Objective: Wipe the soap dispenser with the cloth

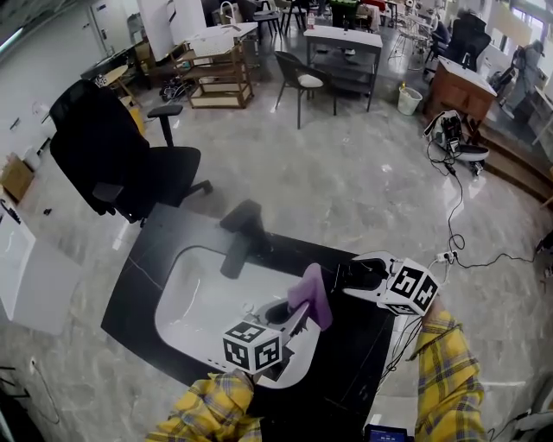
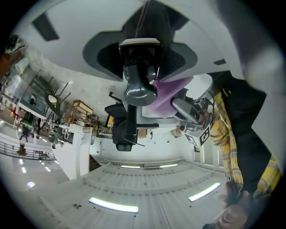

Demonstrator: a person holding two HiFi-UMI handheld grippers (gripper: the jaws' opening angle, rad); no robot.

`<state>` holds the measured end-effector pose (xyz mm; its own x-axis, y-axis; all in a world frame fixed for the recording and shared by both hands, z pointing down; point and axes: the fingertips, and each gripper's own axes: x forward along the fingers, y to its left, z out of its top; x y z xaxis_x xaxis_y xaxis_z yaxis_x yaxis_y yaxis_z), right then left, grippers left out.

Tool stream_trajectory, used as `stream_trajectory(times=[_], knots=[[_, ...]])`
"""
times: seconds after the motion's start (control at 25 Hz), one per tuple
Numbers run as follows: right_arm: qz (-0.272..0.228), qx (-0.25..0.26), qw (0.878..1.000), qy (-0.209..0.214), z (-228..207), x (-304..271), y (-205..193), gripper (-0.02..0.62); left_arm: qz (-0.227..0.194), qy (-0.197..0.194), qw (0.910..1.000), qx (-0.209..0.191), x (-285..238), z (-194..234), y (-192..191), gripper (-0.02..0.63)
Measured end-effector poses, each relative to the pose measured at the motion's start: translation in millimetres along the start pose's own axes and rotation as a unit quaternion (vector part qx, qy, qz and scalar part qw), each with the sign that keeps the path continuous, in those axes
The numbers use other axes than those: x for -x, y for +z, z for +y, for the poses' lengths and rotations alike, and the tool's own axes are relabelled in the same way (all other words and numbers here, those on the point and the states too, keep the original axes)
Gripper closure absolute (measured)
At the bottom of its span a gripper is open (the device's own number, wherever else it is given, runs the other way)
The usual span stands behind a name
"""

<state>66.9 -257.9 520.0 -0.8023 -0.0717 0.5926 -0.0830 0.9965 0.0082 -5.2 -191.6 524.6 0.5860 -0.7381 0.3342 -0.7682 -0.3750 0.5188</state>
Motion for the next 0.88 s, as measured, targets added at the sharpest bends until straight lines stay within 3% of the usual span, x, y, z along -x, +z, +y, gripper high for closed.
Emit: stream_trajectory(times=[0.2,0.32,0.64,0.88], knots=[[0.004,-0.004,0.999,0.037,-1.3,-1.0,-1.3,0.391,0.006,0.0,1.0,0.0,-3.1,2.6,-2.8,0.541],[-0.013,-0.033,0.999,0.027,-3.5,-1.5,0.3,0.394,0.01,0.003,0.9999,-0.001,-5.4,4.4,-3.4,0.541],[-0.036,-0.109,0.99,-0.08,-4.0,-1.4,-2.0,0.399,0.013,0.008,0.9999,-0.005,-9.5,6.3,-2.6,0.541],[-0.033,-0.166,0.969,-0.182,-5.7,2.7,-3.9,0.402,0.009,0.005,0.9999,-0.01,-3.3,2.5,2.6,0.541]])
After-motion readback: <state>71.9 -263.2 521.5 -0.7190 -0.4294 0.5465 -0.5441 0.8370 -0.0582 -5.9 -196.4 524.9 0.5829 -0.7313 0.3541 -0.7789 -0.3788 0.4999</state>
